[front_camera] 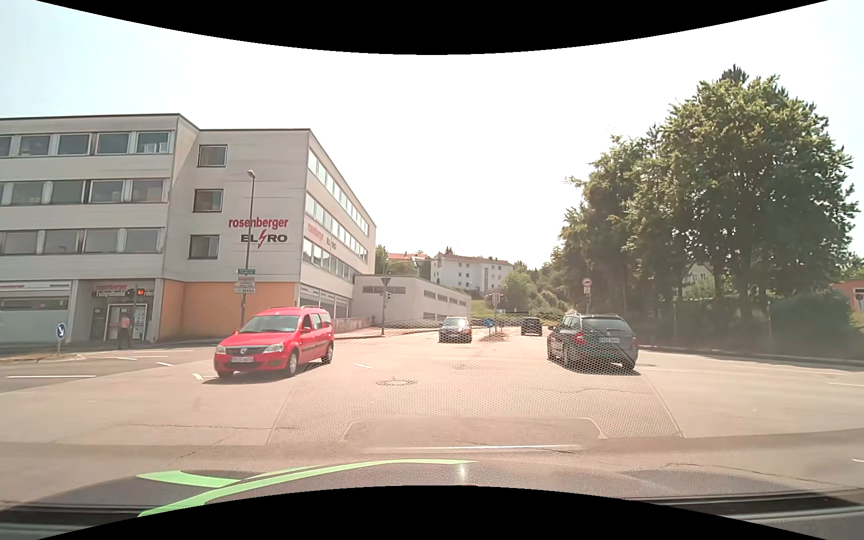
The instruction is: Follow the waypoints while adhering to traffic rules and regulations
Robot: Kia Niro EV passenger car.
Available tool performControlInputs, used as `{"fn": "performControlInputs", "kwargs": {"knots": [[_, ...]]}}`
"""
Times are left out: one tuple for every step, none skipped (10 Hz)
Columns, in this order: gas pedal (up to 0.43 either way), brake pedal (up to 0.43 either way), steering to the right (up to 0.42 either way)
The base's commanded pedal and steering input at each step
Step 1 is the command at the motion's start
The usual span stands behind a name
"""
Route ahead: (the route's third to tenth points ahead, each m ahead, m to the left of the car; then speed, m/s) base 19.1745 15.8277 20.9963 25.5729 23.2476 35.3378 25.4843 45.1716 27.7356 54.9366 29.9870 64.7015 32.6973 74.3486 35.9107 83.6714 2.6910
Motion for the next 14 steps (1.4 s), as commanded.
{"fn": "performControlInputs", "kwargs": {"knots": [[0.13, 0.0, -0.033], [0.13, 0.0, -0.038], [0.138, 0.0, -0.041], [0.138, 0.0, -0.048], [0.138, 0.0, -0.06], [0.15, 0.0, -0.072], [0.15, 0.0, -0.08], [0.15, 0.0, -0.089], [0.15, 0.0, -0.093], [0.15, 0.0, -0.095], [0.157, 0.0, -0.096], [0.157, 0.0, -0.096], [0.157, 0.0, -0.096], [0.157, 0.0, -0.098]]}}
